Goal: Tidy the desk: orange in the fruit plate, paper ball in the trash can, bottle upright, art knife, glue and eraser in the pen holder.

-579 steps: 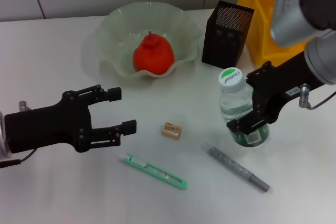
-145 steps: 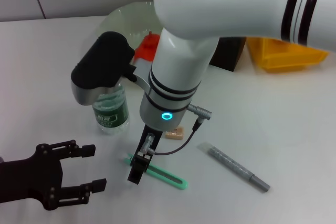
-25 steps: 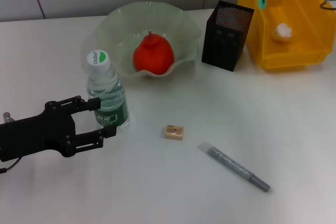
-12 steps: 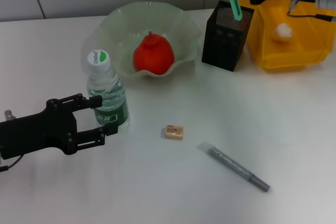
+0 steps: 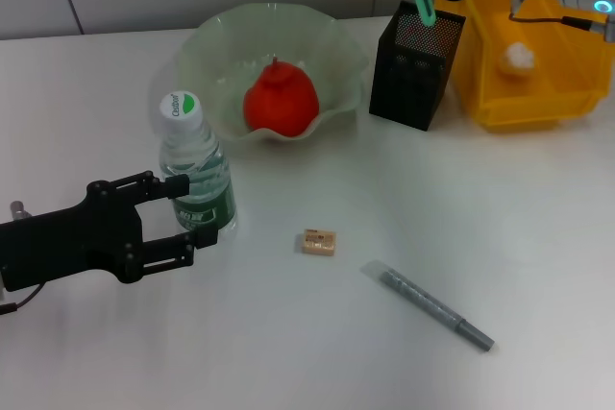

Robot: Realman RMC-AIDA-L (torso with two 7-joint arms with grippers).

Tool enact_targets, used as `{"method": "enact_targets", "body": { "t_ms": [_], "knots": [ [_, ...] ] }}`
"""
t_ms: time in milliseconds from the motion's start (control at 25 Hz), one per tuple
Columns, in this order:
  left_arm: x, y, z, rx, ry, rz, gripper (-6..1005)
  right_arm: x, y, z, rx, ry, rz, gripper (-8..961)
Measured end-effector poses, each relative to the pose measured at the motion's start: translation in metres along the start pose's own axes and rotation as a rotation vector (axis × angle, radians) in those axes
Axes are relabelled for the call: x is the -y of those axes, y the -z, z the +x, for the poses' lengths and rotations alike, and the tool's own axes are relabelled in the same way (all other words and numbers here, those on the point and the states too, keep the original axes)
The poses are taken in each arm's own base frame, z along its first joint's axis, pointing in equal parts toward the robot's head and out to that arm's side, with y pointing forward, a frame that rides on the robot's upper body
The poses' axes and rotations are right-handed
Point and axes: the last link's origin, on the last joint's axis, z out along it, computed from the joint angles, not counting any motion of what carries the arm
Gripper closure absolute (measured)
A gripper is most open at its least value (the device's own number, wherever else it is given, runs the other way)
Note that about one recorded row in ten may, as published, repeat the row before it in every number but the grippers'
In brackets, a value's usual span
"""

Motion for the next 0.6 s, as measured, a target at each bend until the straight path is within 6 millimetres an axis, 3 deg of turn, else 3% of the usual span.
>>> {"method": "enact_targets", "body": {
  "t_ms": [480, 600],
  "knots": [
    [-0.0013, 0.0007, -0.0011, -0.001, 0.012, -0.003, 243, -0.0019, -0.007, 0.0031, -0.012, -0.007, -0.002, 635],
    [-0.0015, 0.001, -0.0014, -0.001, 0.013, -0.003, 243, -0.0006, -0.0052, 0.0038, -0.013, -0.009, 0.004, 399]
  ]
}}
